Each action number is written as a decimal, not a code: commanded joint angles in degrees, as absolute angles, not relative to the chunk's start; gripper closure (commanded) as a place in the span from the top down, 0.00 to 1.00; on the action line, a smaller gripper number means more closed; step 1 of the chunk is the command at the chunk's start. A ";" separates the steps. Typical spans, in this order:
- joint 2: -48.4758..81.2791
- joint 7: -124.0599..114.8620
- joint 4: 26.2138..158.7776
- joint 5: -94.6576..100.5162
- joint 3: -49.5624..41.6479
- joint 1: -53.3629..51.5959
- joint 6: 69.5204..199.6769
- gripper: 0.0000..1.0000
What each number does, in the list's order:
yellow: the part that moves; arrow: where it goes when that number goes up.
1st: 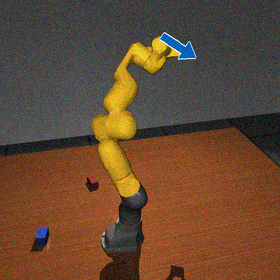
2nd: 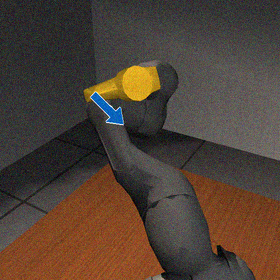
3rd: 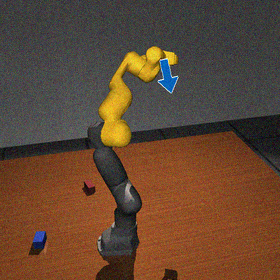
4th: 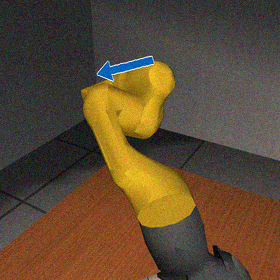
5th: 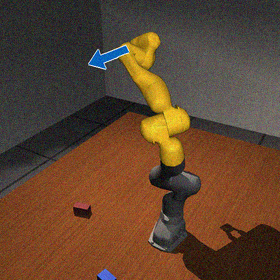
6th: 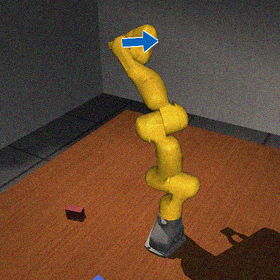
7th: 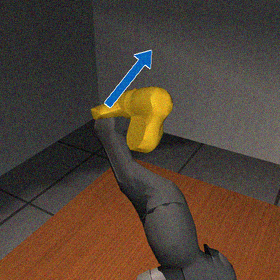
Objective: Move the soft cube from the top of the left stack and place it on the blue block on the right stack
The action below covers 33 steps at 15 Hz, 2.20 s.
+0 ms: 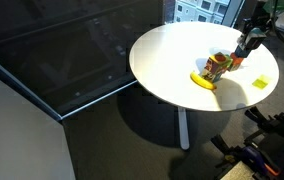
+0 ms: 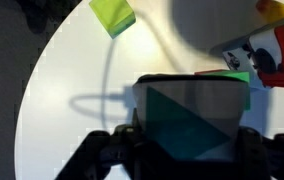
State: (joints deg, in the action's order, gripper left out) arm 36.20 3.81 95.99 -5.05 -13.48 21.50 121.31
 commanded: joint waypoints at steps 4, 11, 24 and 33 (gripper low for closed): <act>36.68 4.67 94.07 -6.11 -12.45 22.88 119.46 1.00; 34.98 4.59 94.91 -5.74 -12.34 22.31 118.84 1.00; 28.13 7.71 97.41 -4.98 -11.30 20.77 118.24 1.00; 22.09 13.36 101.78 -3.20 -8.34 15.89 119.60 1.00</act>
